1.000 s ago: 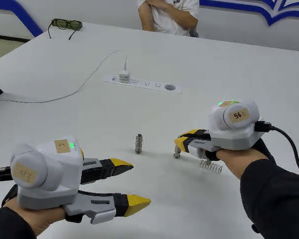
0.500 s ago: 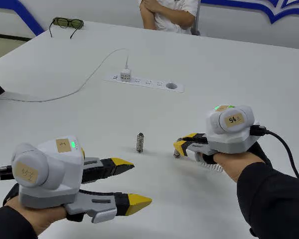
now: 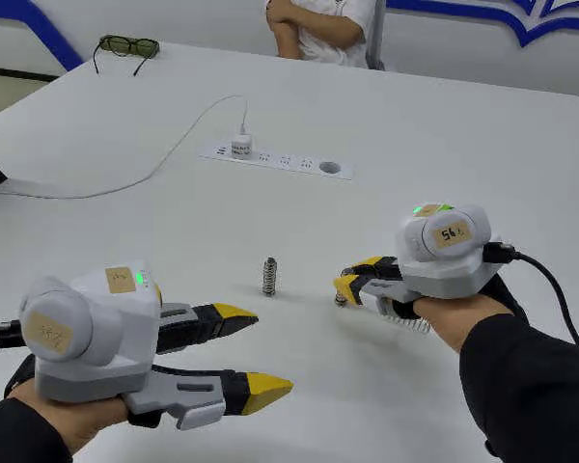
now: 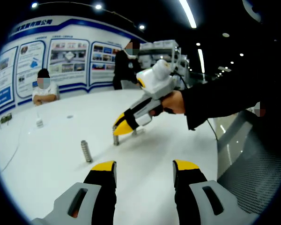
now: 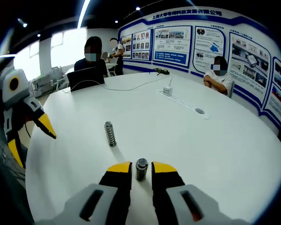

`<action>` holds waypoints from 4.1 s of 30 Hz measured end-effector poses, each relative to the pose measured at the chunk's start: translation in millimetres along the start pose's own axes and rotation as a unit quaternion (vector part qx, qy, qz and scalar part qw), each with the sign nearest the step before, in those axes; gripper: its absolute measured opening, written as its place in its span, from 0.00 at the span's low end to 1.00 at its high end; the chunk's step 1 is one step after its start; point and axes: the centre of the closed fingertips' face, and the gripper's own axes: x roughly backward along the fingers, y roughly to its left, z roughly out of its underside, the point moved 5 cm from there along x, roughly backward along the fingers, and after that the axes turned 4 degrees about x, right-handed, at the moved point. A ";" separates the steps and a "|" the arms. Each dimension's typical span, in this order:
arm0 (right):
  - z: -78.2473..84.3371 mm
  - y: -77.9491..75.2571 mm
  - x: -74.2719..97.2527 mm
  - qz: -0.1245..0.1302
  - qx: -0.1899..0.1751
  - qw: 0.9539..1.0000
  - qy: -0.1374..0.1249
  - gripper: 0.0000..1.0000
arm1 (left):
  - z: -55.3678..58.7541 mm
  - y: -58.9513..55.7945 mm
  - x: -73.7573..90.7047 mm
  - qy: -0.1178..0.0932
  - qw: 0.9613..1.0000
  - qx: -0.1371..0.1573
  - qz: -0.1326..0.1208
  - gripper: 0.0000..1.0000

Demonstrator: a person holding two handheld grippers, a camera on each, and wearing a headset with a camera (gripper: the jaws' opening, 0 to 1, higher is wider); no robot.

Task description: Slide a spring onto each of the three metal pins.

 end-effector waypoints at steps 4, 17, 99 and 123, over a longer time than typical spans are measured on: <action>-1.1 -0.2 8.5 0.004 0.001 1.000 -0.006 0.18 | 0.0 -0.5 -0.1 0.001 1.000 -0.001 0.001 0.49; -0.4 8.9 32.3 0.005 0.008 1.000 -0.023 0.19 | -3.0 -0.8 0.0 -0.001 1.000 -0.004 0.001 0.49; 85.2 -30.5 57.0 -0.008 0.000 0.999 0.040 0.12 | -2.2 1.8 2.9 0.019 1.000 -0.007 -0.008 0.46; 38.5 15.4 87.1 -0.070 0.071 0.995 0.030 0.12 | -19.6 -3.3 -24.9 0.043 0.996 -0.070 0.042 0.43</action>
